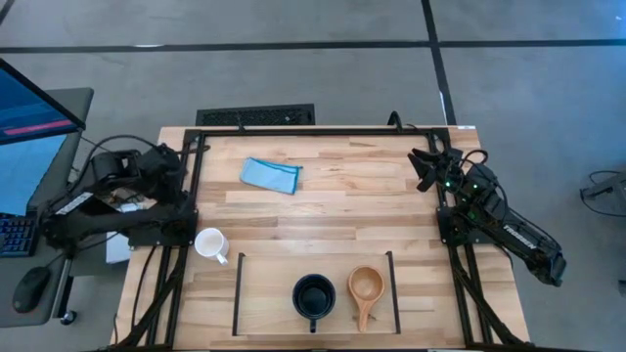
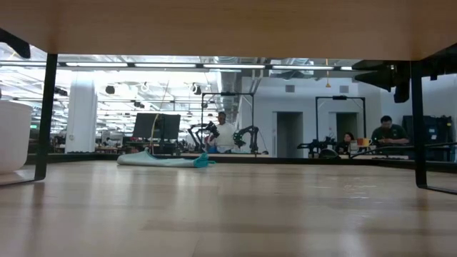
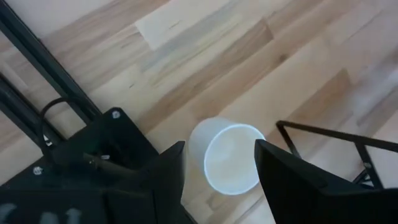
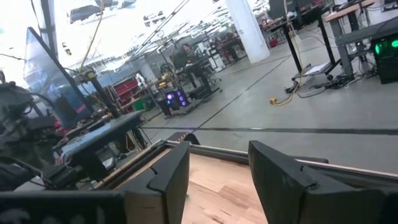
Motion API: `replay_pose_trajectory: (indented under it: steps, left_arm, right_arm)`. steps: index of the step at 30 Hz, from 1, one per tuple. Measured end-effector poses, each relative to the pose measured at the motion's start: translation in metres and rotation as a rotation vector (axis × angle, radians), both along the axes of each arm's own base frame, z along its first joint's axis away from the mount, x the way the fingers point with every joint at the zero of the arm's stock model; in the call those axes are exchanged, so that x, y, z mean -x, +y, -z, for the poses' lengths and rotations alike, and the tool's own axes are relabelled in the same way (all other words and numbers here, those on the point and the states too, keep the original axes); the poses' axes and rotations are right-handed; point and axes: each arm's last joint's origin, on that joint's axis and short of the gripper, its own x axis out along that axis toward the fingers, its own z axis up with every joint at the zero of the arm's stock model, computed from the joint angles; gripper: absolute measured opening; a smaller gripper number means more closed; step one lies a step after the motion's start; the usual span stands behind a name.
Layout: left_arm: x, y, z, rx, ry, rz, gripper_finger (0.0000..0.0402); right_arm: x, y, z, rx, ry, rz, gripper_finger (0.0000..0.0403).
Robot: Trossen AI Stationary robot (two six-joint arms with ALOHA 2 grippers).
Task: Stack small to large cups/mugs on shelf
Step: Put the white mug on the shelf
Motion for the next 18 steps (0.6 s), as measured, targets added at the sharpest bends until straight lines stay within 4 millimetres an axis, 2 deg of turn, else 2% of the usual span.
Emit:
replay_pose_trajectory:
  steps: [5,8,12,18]
  left_arm:
    - [-0.016,0.005,0.005,0.043,0.081,0.039,0.0183]
    - [-0.029,0.005,0.012,0.078,0.142,0.127,0.0183]
    - [-0.046,0.0,0.021,0.103,0.233,0.276,0.0183]
    - [-0.068,-0.012,0.03,0.086,0.37,0.33,0.0183]
  right_arm:
    - [0.0,0.0,0.0,-0.015,-0.011,0.0,0.0186]
    - [0.0,0.0,0.0,-0.015,-0.011,0.0,0.0186]
    - [0.0,0.0,0.0,-0.015,-0.01,0.0,0.0186]
    - [0.0,0.0,0.001,-0.019,-0.005,0.0,0.0186]
